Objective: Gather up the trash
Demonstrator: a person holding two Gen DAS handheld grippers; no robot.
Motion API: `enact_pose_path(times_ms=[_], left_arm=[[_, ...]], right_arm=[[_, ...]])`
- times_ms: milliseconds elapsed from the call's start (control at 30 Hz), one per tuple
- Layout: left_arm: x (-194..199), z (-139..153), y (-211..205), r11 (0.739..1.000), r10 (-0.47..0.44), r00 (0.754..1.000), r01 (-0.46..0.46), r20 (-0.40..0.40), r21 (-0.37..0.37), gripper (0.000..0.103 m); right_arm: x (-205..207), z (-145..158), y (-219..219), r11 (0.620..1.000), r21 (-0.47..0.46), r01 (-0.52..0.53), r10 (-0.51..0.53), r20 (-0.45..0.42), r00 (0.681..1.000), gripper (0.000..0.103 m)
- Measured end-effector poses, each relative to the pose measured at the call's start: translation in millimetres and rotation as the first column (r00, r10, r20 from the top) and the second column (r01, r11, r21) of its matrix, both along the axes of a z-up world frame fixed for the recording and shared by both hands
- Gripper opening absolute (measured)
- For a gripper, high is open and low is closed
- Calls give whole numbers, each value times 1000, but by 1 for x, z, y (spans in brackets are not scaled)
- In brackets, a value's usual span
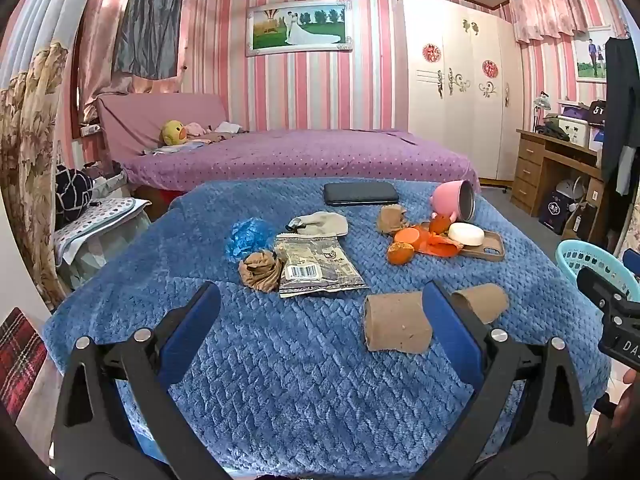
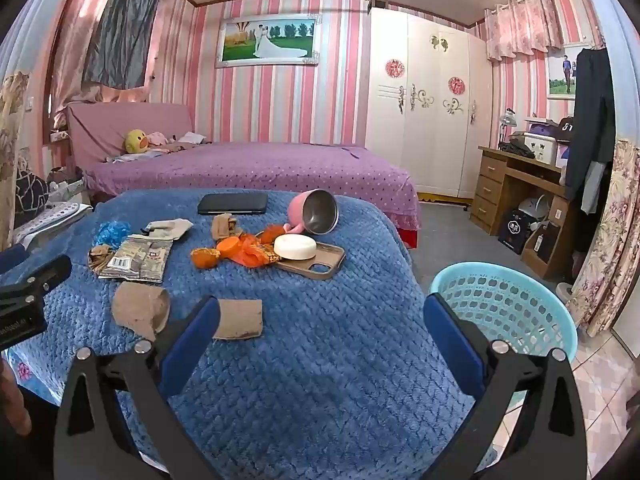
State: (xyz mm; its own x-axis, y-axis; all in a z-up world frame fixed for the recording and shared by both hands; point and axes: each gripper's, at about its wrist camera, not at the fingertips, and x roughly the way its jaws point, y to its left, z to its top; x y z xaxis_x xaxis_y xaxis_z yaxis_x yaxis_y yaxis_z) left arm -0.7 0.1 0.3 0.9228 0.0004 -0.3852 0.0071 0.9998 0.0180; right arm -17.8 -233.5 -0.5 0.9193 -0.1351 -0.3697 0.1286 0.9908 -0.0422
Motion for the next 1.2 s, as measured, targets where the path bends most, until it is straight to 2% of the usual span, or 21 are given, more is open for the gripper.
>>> enact_pose_path(times_ms=[1200], left_arm=[[-1, 5, 8, 1000, 6, 1000, -6, 1, -13, 98]], right_arm=[[-2, 3, -4, 1000, 0, 26, -26, 17, 1000, 99]])
